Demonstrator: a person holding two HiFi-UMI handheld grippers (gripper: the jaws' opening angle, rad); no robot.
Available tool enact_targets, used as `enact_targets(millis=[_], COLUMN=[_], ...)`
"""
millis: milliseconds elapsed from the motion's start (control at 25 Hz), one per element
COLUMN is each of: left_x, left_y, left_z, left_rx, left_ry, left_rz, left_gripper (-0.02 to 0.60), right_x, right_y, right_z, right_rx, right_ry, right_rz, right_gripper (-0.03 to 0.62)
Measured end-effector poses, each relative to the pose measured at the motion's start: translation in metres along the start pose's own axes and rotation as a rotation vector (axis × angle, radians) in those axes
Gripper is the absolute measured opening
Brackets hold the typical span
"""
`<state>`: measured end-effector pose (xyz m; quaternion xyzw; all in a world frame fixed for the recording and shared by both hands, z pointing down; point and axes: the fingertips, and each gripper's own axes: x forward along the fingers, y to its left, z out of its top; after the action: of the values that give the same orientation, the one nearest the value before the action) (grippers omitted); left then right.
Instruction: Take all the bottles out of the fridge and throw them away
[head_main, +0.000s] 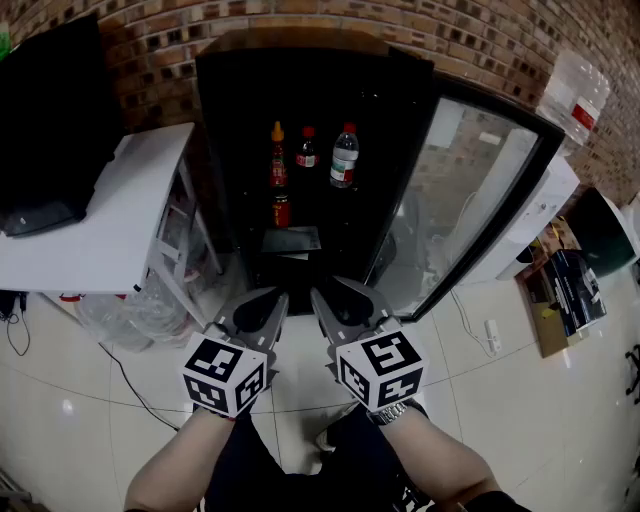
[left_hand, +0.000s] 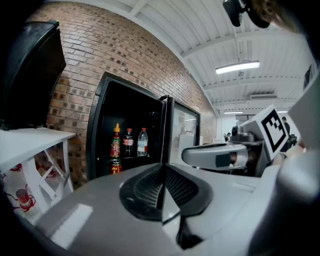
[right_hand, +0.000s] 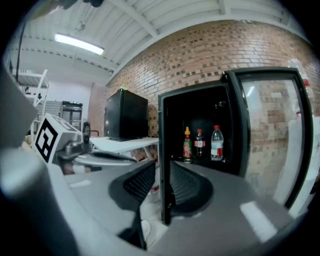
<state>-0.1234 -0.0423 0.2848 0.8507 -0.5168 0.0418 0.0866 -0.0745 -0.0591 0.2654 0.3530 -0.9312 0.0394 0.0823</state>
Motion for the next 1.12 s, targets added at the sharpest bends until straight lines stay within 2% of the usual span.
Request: enact_targets(millis=[200,520,760,840,1120], left_x=[0.016,0.034,0.047,0.053,0.077], left_y=[0.030,0.064,0.089,0.098,0.119], left_z=[0.006,0.016,0.023,0.024,0.019], left_rx=[-0.001,0.029,0.021,0.014,0.007], left_ry=[0.005,0.000,-0.001,-0.001,0.019], left_rz=[0.006,0.019,0.037,0.039,0.013], left_gripper=[0.005,0.006,0.006,0.006,0.006], right_x=[0.046,0.117,0.162,0.177,0.237], right_y=[-0.021,-0.040,-0.056,-0.064,-0.097], right_z=[0.028,0.065,0.084,0.090,0.098], right_rx=[0.006,-0.045,-0.082,-0.093,-0.102], right_ry=[-0.039,-0.075,-0.062,-0.056,-0.016], right_rz=[-0.014,-0.028,-0.067,-0.082,-0.147], right_gripper=[0.105,0.144,0.145,0.166,0.186])
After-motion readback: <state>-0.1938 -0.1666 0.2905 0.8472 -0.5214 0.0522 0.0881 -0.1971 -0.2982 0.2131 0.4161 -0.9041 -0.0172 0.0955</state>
